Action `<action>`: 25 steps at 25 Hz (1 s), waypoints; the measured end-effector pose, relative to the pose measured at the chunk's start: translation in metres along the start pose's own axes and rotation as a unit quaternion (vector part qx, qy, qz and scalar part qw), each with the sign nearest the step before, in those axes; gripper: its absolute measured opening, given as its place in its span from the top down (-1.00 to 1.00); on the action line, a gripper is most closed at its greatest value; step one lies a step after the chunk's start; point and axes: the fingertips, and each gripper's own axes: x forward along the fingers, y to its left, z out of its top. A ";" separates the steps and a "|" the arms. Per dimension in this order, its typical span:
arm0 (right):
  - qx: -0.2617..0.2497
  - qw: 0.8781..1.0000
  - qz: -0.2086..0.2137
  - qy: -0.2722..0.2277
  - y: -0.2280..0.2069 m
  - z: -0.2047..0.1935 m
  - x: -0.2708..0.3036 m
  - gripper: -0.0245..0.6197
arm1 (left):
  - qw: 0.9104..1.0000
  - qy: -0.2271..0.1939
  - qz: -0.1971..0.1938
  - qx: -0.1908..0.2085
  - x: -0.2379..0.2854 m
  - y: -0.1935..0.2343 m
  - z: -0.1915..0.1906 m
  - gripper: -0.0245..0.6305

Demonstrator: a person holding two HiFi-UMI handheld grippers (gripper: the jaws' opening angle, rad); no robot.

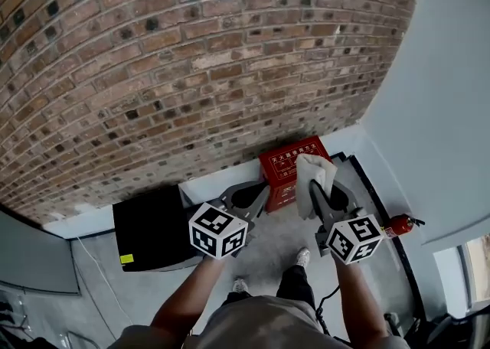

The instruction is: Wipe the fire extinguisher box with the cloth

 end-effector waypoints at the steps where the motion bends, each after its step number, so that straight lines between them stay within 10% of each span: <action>1: -0.001 1.000 -0.006 0.001 -0.017 -0.002 -0.001 0.60 | 1.000 0.004 0.000 0.001 0.014 -0.002 -0.002 0.93; 15: 0.045 0.996 -0.040 0.070 -0.283 -0.071 0.017 0.61 | 0.996 0.092 0.019 0.008 0.220 -0.013 -0.060 0.93; 25: 0.023 0.979 -0.024 0.203 -0.368 -0.197 0.109 0.61 | 0.987 0.157 0.040 -0.001 0.291 0.038 -0.142 0.93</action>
